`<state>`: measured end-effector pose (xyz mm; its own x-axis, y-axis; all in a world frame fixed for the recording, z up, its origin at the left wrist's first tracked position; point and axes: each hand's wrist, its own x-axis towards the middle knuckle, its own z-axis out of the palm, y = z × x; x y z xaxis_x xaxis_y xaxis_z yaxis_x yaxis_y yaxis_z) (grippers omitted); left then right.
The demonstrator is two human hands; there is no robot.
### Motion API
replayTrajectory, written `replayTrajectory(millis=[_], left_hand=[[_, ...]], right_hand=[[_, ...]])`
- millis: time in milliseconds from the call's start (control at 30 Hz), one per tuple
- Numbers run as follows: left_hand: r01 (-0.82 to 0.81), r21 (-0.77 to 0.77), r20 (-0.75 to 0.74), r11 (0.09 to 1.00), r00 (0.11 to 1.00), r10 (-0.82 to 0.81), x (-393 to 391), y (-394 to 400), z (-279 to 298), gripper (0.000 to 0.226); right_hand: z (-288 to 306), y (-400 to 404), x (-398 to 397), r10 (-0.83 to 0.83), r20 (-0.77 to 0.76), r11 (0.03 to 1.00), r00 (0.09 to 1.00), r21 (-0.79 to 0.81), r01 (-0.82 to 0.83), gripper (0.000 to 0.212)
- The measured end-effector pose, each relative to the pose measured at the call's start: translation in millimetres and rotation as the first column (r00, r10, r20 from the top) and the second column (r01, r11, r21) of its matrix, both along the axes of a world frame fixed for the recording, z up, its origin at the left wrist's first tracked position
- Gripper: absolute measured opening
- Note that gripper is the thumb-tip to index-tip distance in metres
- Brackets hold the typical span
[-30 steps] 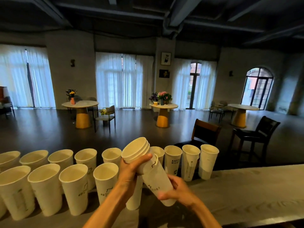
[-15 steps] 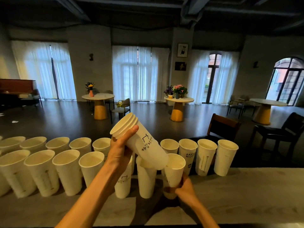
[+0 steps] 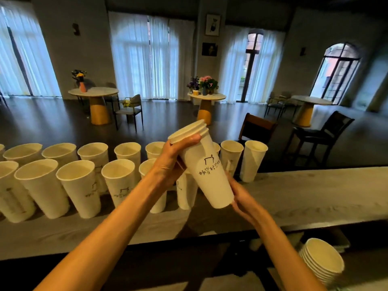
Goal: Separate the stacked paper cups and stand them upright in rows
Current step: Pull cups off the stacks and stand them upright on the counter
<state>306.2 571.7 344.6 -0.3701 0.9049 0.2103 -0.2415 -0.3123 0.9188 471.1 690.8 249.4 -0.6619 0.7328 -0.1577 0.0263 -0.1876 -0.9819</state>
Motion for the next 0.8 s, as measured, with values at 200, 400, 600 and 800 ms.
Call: replayTrajectory(millis=[200, 400, 600, 800], left_hand=[[-0.027, -0.098, 0.047, 0.995, 0.998, 0.032, 47, 42, -10, 0.048], [-0.206, -0.056, -0.110, 0.977, 0.974, 0.199, 55, 66, -18, 0.066], [-0.296, 0.013, 0.004, 0.955, 0.955, 0.296, 36, 77, 2, 0.081], [-0.376, 0.027, 0.077, 0.926, 0.925, 0.373, 12, 68, 16, 0.096]], right_hand=[[11, 1, 47, 0.313, -0.150, 0.949, 0.938, 0.001, -0.316, 0.087], [-1, 22, 56, 0.023, 0.123, 0.933, 0.992, 0.355, -0.065, 0.068], [-40, 37, 41, -0.136, 0.183, 0.936, 0.974, 0.347, 0.065, 0.076], [-68, 59, 14, -0.124, 0.205, 0.977, 0.971, 0.196, 0.083, 0.078]])
